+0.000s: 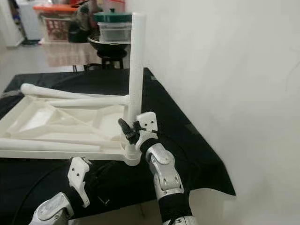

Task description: Building children table

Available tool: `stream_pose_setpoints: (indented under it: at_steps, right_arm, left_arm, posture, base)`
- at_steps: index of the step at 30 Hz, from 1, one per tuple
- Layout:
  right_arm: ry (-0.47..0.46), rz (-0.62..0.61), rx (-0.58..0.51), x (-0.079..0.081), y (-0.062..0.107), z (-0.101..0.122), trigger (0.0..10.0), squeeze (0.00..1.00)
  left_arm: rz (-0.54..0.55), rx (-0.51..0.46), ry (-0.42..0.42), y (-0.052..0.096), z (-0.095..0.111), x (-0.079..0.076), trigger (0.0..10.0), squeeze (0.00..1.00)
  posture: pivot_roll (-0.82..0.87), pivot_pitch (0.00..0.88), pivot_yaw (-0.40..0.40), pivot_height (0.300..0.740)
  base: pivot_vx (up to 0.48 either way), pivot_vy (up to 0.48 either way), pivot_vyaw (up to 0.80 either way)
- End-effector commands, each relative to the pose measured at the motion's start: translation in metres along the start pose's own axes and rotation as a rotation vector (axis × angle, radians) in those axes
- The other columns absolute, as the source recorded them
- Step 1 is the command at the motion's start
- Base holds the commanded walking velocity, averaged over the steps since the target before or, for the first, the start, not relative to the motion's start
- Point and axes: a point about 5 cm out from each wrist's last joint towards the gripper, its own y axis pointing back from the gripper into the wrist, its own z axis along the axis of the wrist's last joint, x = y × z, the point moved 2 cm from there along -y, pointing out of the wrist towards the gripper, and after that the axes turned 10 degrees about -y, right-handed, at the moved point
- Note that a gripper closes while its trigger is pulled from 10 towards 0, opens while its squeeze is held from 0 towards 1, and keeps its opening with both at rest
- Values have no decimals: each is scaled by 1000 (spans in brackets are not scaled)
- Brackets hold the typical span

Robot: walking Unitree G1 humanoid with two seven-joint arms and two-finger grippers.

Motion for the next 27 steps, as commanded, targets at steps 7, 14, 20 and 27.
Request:
stream_pose_setpoints:
  at_steps: [7,14,20,27]
  right_arm:
    - [-48,243,83,9,0,1,10000,1000]
    - [82,766,179,-11,5,39,10000,0]
    - [31,813,219,-19,-6,53,9412,0]
    - [-9,858,230,-23,-7,56,0,0]
  left_arm:
    - [-6,8,5,0,0,0,10000,0]
    - [-5,9,3,-4,-1,-1,10000,0]
    - [-4,11,1,-5,-2,0,10000,0]
    - [-2,8,2,-5,-1,-1,10000,0]
  posture:
    - [79,0,-66,740]
    - [107,0,-81,740]
    - [115,0,-84,740]
    - [119,0,-87,740]
  base:
    - [0,0,0]
    - [0,0,0]
    - [0,0,0]
    - [0,0,0]
